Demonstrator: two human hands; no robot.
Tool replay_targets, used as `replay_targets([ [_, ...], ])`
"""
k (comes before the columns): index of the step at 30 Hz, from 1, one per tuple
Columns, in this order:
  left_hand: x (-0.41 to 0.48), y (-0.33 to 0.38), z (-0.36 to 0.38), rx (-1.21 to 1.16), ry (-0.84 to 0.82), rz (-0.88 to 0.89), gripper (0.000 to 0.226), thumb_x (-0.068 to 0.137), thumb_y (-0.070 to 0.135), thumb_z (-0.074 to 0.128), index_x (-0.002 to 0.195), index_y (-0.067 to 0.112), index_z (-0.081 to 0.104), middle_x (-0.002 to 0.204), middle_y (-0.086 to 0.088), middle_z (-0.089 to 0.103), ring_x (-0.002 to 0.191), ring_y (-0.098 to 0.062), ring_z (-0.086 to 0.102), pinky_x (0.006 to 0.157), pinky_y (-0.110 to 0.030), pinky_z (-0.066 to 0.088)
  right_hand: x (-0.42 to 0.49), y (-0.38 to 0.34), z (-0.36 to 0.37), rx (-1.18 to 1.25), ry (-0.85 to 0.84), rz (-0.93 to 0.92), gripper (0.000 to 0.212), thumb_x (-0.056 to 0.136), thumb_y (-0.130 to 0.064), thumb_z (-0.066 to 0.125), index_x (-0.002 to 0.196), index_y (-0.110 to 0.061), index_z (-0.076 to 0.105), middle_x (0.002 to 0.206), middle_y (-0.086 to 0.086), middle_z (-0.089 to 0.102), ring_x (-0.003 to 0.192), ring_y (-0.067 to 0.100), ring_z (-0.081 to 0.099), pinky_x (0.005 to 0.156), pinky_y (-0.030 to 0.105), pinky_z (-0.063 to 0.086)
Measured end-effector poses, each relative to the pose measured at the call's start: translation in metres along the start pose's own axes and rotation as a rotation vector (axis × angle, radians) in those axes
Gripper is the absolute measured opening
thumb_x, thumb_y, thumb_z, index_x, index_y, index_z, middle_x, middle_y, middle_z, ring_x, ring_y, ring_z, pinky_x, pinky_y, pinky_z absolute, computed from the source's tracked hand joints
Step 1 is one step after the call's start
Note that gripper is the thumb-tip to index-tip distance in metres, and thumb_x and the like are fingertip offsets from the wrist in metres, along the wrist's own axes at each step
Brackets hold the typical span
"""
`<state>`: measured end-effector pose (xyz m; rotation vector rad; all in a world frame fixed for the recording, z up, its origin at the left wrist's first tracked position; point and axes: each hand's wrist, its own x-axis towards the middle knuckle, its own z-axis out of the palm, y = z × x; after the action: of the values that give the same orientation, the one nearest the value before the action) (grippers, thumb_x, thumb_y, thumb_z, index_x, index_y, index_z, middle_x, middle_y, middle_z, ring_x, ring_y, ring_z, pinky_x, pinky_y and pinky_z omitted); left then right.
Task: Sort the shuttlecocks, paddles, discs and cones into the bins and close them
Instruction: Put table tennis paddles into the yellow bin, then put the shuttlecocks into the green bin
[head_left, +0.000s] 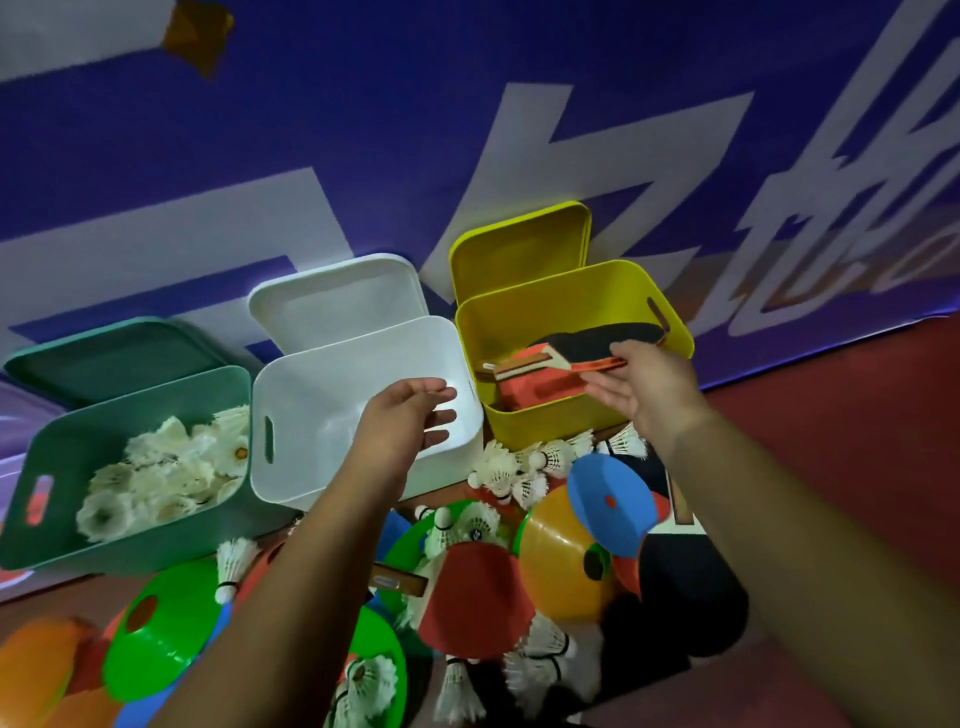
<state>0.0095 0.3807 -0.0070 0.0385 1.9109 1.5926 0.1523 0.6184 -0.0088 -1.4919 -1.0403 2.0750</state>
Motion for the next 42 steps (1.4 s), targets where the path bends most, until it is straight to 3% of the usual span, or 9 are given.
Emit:
replay_targets([
  [5, -0.003, -0.005, -0.008, 0.042, 0.086, -0.02, 0.017, 0.1, 0.012, 0.061, 0.112, 0.01, 0.072, 0.103, -0.005, 0.081, 0.093, -0.027, 0.075, 0.078, -0.038, 0.061, 0.039, -0.011, 0.007, -0.072, 0.054, -0.003, 0.023, 0.104, -0.012, 0.059, 0.125, -0.001, 0.062, 0.109, 0.02, 0.076, 0.076, 0.024, 0.081, 0.052, 0.032, 0.061],
  [9, -0.009, -0.009, -0.013, 0.055, 0.13, -0.031, 0.017, 0.102, 0.014, 0.059, 0.111, 0.011, 0.073, 0.103, -0.004, 0.081, 0.092, -0.027, 0.074, 0.082, -0.04, 0.061, 0.052, -0.012, 0.018, -0.086, -0.079, 0.108, 0.032, 0.108, -0.005, 0.046, 0.139, 0.001, 0.054, 0.112, 0.019, 0.069, 0.103, 0.029, 0.076, 0.08, 0.039, 0.066],
  [11, -0.01, -0.011, -0.014, 0.061, 0.146, -0.036, 0.017, 0.102, 0.014, 0.058, 0.11, 0.011, 0.073, 0.102, -0.004, 0.081, 0.091, -0.027, 0.074, 0.081, -0.039, 0.061, 0.052, -0.009, 0.022, -0.107, -0.102, 0.131, 0.035, 0.108, -0.004, 0.046, 0.143, 0.0, 0.051, 0.113, 0.023, 0.068, 0.096, 0.029, 0.075, 0.074, 0.038, 0.066],
  [14, -0.011, -0.017, -0.011, 0.067, 0.148, -0.046, 0.018, 0.102, 0.013, 0.057, 0.111, 0.011, 0.073, 0.103, -0.004, 0.08, 0.089, -0.026, 0.073, 0.077, -0.037, 0.059, 0.046, -0.001, 0.021, -0.136, -0.13, 0.064, 0.037, 0.108, -0.007, 0.045, 0.143, 0.004, 0.051, 0.122, 0.023, 0.071, 0.087, 0.026, 0.075, 0.059, 0.033, 0.065],
  [24, -0.024, -0.046, 0.002, 0.128, 0.035, -0.08, 0.015, 0.103, 0.012, 0.057, 0.106, 0.008, 0.071, 0.104, -0.009, 0.079, 0.079, -0.022, 0.069, 0.066, -0.035, 0.056, -0.009, 0.051, 0.005, -0.523, -0.215, -0.291, 0.019, 0.106, -0.016, 0.051, 0.108, -0.02, 0.069, 0.088, 0.001, 0.077, 0.071, 0.014, 0.07, 0.061, 0.031, 0.059],
  [29, -0.037, -0.064, -0.015, 0.163, 0.048, -0.089, 0.015, 0.104, 0.011, 0.056, 0.109, 0.006, 0.07, 0.106, -0.01, 0.079, 0.075, -0.02, 0.071, 0.077, -0.039, 0.055, -0.028, 0.084, 0.014, -0.65, -0.338, -0.324, 0.021, 0.103, -0.019, 0.051, 0.104, -0.028, 0.069, 0.084, -0.002, 0.077, 0.064, 0.011, 0.068, 0.061, 0.034, 0.058],
  [34, -0.055, -0.08, -0.049, 0.205, 0.129, -0.089, 0.015, 0.103, 0.01, 0.055, 0.107, 0.008, 0.07, 0.1, -0.007, 0.08, 0.079, -0.019, 0.072, 0.073, -0.034, 0.054, -0.038, 0.127, 0.028, -0.893, -0.523, -0.329, 0.017, 0.098, -0.026, 0.057, 0.099, -0.031, 0.073, 0.087, -0.008, 0.076, 0.079, 0.014, 0.072, 0.066, 0.032, 0.055],
  [38, -0.072, -0.097, -0.081, 0.236, 0.189, -0.094, 0.017, 0.099, 0.005, 0.054, 0.106, 0.007, 0.07, 0.098, -0.006, 0.079, 0.078, -0.022, 0.069, 0.07, -0.046, 0.058, -0.039, 0.161, 0.048, -1.25, -0.575, -0.433, 0.017, 0.089, -0.041, 0.068, 0.102, -0.032, 0.075, 0.096, -0.011, 0.071, 0.093, 0.015, 0.068, 0.081, 0.032, 0.057],
  [42, -0.089, -0.114, -0.107, 0.267, 0.283, -0.093, 0.016, 0.1, 0.006, 0.056, 0.099, 0.013, 0.071, 0.097, -0.003, 0.08, 0.078, -0.019, 0.068, 0.069, -0.033, 0.055, -0.046, 0.185, 0.063, -1.445, -0.579, -0.557, 0.029, 0.088, -0.04, 0.068, 0.117, -0.036, 0.072, 0.105, -0.003, 0.072, 0.091, 0.024, 0.068, 0.077, 0.035, 0.058],
])
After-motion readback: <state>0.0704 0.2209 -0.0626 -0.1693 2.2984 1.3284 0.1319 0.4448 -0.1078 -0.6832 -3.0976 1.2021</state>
